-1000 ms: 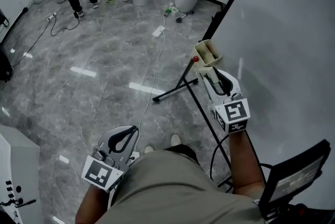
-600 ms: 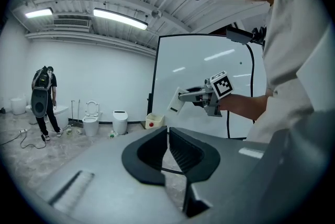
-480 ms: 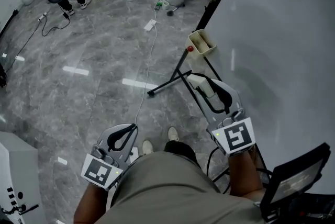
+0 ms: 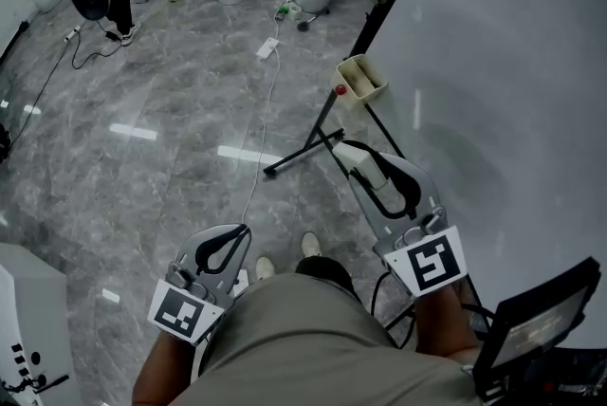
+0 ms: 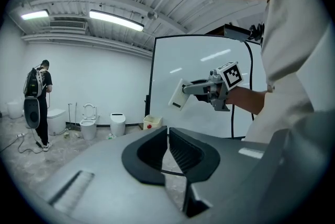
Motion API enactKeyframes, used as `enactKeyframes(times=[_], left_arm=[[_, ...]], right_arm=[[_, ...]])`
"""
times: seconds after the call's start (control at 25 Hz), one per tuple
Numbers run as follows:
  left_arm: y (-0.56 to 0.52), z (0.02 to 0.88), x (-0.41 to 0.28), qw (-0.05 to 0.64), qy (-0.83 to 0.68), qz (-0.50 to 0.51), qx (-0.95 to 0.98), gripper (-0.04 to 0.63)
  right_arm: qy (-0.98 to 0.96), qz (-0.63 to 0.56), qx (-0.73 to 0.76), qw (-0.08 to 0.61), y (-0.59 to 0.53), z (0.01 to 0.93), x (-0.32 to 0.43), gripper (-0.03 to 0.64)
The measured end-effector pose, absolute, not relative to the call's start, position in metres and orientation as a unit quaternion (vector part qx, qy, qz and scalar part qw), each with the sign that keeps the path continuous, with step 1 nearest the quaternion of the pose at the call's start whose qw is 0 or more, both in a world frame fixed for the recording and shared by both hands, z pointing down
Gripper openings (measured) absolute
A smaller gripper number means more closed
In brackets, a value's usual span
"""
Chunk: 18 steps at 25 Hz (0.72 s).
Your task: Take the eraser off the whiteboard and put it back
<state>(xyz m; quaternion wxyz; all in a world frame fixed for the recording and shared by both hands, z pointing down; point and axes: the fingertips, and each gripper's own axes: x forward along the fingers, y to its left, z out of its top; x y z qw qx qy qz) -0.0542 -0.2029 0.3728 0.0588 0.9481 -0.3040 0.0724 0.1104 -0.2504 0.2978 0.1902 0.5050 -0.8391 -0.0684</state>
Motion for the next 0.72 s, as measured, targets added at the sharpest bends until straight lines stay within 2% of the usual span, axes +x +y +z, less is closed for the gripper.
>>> enactKeyframes(times=[0.72], left_arm=[[-0.249,0.368,-0.027,0.071,-0.343,0.073,0.934,0.021]], right_arm=[[-0.821,-0.076,0.525,0.211,-0.368,0.321,0.203,0.156]])
